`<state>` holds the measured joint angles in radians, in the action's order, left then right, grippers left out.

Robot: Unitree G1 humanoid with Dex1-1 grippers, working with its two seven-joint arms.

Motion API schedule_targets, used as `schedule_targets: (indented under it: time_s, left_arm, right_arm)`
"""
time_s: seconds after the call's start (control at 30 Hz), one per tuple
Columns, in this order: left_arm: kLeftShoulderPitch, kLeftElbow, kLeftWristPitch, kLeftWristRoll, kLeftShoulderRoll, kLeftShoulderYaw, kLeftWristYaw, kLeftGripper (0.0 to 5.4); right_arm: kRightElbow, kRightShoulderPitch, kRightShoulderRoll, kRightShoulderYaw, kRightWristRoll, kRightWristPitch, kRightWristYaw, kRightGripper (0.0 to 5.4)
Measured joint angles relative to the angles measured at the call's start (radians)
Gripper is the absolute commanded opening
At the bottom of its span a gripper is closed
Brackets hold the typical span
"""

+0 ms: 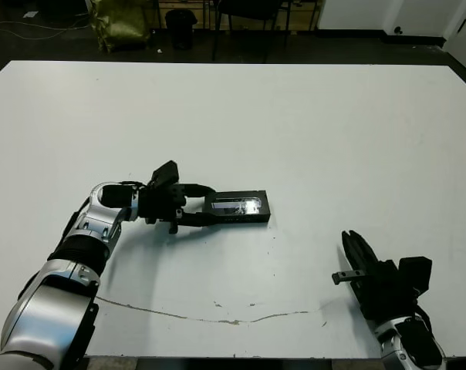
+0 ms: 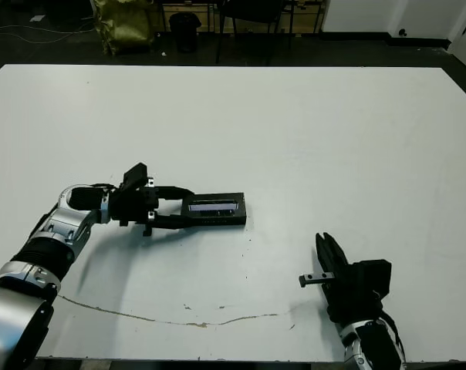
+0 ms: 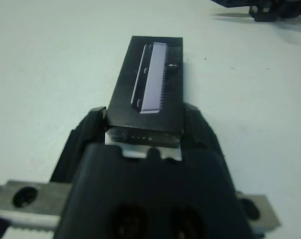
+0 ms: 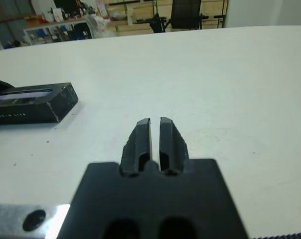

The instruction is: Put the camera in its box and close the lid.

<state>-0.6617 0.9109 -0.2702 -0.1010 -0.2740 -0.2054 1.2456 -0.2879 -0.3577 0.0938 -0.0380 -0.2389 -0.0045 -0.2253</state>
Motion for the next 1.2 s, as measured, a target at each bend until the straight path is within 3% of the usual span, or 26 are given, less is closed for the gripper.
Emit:
schedule_targets:
  time_s: [0.43, 0.67, 0.9, 1.2]
  left_arm:
    - [-0.027, 0.073, -0.040, 0.001, 0.008, -0.022, -0.008, 2.21]
    - [-0.061, 0.111, -0.107, 0.063, -0.017, -0.067, -0.004, 3.82]
    - [-0.078, 0.104, -0.122, 0.077, -0.051, -0.082, 0.001, 5.38]
    - [-0.063, 0.050, -0.141, 0.086, -0.170, -0.098, 0.067, 5.38]
  right_arm:
    - [0.006, -0.002, 0.000, 0.002, 0.027, -0.006, 0.006, 0.00]
    - [0.024, 0.000, -0.001, -0.001, 0.002, -0.034, -0.014, 0.00]
    - [-0.010, -0.010, -0.001, 0.004, -0.003, 0.001, -0.004, 0.00]
    - [0.012, -0.001, 0.002, 0.000, 0.019, -0.016, -0.001, 0.00]
